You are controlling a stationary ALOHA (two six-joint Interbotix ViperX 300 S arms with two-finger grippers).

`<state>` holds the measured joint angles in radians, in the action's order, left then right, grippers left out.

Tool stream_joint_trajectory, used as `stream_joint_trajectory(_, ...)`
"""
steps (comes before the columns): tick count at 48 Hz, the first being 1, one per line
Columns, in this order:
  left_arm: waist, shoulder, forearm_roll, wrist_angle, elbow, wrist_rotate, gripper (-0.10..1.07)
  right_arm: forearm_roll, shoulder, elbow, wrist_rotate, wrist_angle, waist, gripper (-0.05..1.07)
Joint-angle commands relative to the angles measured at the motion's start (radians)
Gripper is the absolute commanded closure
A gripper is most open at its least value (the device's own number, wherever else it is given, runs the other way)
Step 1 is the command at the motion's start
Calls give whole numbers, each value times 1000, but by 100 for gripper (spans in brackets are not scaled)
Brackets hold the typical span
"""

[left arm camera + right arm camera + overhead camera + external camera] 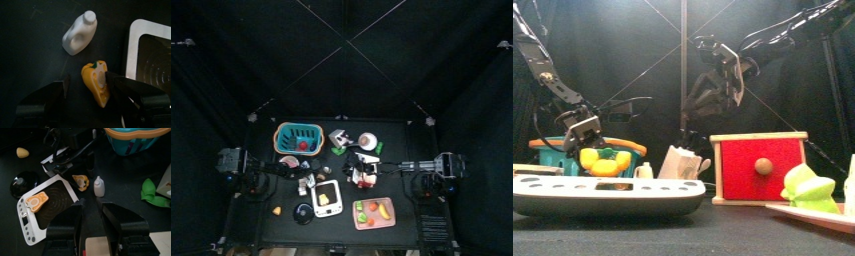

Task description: Grab squash half off table

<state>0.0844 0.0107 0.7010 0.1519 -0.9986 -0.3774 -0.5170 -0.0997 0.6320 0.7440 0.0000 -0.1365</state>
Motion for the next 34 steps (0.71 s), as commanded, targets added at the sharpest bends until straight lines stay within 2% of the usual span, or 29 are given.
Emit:
stream_joint_trajectory(1,0,18,-3,2,21,0,18,0,-18,-20,-3,-8,2,34)
stream_joint_trajectory(6,0,35,-3,-6,21,0,29,0,-18,-18,-3,-8,2,34)
stream_joint_trajectory(10,-3,61,-5,-11,23,0,33,0,-18,-17,-3,-6,2,34)
stream_joint_trajectory(22,-11,207,-14,-51,20,0,33,0,-18,-14,-3,-3,-2,34)
stream_joint_trajectory(34,-11,221,-18,-60,18,-2,33,0,-18,-11,-2,-2,-2,34)
